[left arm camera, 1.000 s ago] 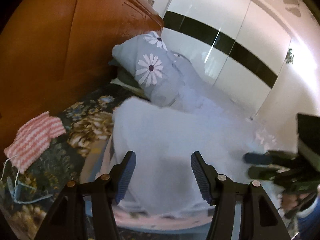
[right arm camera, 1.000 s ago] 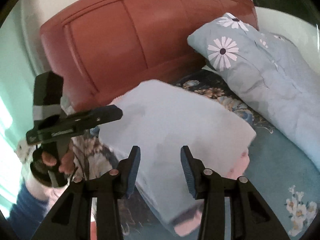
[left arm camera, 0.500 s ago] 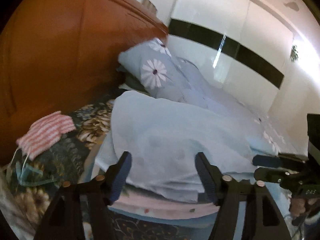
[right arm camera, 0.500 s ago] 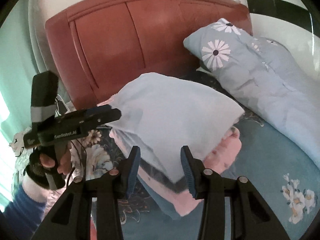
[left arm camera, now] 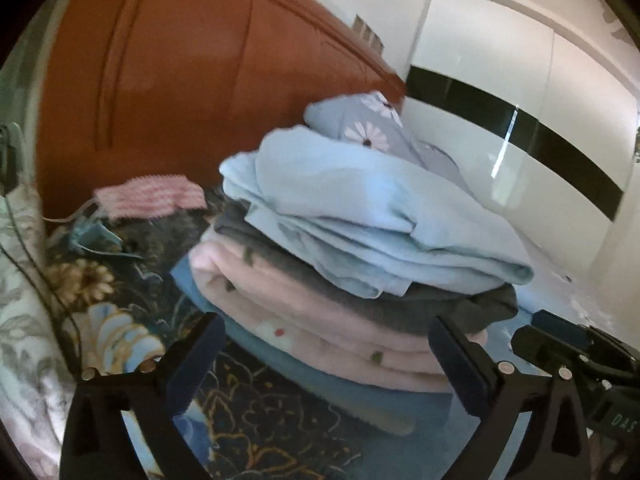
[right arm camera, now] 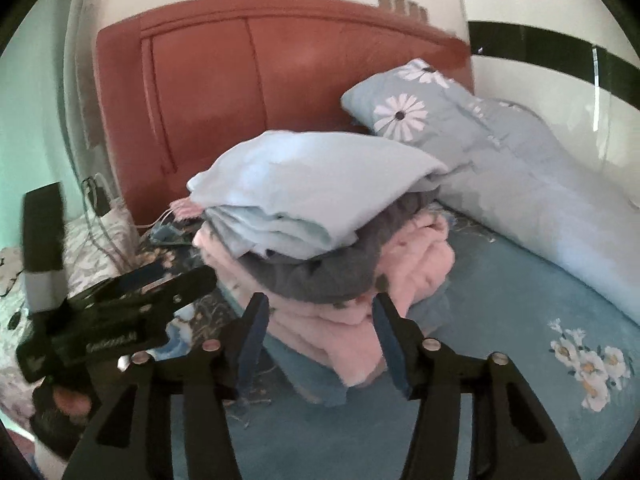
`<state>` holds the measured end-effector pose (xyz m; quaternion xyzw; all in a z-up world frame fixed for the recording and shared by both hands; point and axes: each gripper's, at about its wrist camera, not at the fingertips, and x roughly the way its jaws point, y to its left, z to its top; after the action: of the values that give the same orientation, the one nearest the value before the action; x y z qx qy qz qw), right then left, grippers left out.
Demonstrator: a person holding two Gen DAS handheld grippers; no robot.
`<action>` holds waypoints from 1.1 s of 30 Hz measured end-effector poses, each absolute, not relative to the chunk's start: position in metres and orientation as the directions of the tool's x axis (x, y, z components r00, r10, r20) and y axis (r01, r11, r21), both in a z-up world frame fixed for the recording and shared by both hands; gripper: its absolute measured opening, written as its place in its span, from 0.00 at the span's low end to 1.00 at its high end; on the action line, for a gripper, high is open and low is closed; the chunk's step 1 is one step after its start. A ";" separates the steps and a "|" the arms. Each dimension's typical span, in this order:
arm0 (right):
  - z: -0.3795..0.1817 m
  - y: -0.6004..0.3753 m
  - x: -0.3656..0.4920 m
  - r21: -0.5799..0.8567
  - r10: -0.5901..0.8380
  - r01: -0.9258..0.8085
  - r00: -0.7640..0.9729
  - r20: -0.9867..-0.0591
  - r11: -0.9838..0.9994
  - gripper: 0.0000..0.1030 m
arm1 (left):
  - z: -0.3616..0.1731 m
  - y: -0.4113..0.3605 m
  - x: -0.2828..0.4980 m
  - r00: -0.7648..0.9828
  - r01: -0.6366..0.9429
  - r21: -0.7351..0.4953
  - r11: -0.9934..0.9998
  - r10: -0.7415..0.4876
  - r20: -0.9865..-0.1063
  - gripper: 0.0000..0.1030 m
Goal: Fold clothes
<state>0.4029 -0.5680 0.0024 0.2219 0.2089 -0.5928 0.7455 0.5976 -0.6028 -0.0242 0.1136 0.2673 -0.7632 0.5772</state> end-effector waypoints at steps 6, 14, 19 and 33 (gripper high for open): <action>-0.009 -0.567 0.389 0.071 -0.836 0.988 0.152 -0.528 0.135 0.76 | -0.020 -0.583 0.577 -0.126 0.988 -0.137 -0.071 -0.882 -0.454 1.00; -0.022 -0.569 0.375 0.098 -0.838 0.992 0.123 -0.532 0.083 0.77 | -0.001 -0.585 0.557 0.010 1.000 0.000 0.012 -0.892 -0.452 1.00; -0.021 -0.563 0.380 0.080 -0.845 0.991 0.130 -0.519 0.104 0.77 | -0.008 -0.589 0.548 0.011 1.000 0.026 -0.002 -0.881 -0.473 1.00; -0.007 -0.547 0.389 0.059 -0.861 0.995 0.101 -0.499 0.083 0.77 | -0.028 -0.577 0.552 0.034 0.998 -0.031 0.058 -0.855 -0.517 1.00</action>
<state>0.3890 -0.5474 -0.0068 0.1960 0.1713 -0.6481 0.7157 0.5523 -0.5773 -0.0285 0.1732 0.2057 -0.6639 0.6978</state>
